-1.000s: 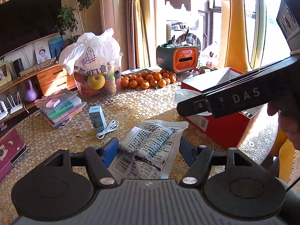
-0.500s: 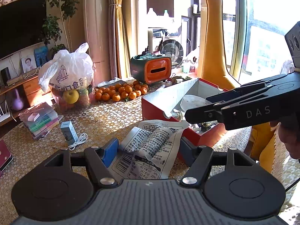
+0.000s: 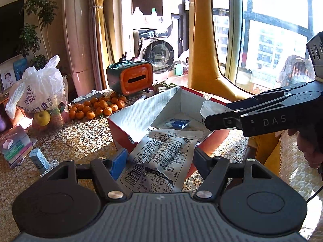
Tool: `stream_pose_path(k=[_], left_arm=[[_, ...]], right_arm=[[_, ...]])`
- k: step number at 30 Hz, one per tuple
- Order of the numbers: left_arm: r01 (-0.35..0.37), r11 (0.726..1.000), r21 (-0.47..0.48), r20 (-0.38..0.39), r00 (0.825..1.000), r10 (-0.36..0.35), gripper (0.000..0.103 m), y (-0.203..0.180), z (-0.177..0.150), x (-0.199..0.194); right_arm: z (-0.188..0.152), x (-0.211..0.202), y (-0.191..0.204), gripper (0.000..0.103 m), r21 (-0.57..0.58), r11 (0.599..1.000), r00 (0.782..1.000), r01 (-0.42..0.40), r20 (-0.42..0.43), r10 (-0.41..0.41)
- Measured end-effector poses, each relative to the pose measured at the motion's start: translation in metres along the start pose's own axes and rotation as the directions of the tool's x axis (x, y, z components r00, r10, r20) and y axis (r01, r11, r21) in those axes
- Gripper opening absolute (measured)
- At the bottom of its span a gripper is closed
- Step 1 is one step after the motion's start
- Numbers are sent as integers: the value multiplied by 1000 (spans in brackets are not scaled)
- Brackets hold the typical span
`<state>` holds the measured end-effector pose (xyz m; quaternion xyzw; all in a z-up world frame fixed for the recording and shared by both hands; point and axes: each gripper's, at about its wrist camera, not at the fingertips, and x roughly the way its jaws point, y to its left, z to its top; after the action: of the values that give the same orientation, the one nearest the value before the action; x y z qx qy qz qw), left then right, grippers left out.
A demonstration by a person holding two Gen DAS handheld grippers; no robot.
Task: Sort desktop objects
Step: 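Carry the paper packet with the left tool while the right tool carries the tape roll into the box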
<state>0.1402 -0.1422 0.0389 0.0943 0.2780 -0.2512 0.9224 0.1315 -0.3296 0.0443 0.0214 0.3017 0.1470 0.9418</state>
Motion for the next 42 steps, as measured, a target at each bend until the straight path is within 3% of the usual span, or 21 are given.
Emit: stream_pose_path(k=[10, 24, 35, 42], left_arm=[[22, 999, 35, -27, 999, -21, 70, -22, 18, 38], [29, 998, 60, -128, 992, -21, 70, -30, 40, 96], [25, 1000, 6, -237, 971, -22, 70, -23, 54, 147], [1, 1000, -22, -290, 957, -8, 70, -18, 51, 171]], right_arm=[[3, 9, -47, 59, 18, 996, 996, 89, -10, -89], [20, 43, -77, 59, 38, 997, 995, 72, -68, -69], [32, 94, -85, 59, 68, 994, 986, 80, -151, -69], [30, 123, -86, 59, 49, 991, 976, 121, -189, -109]])
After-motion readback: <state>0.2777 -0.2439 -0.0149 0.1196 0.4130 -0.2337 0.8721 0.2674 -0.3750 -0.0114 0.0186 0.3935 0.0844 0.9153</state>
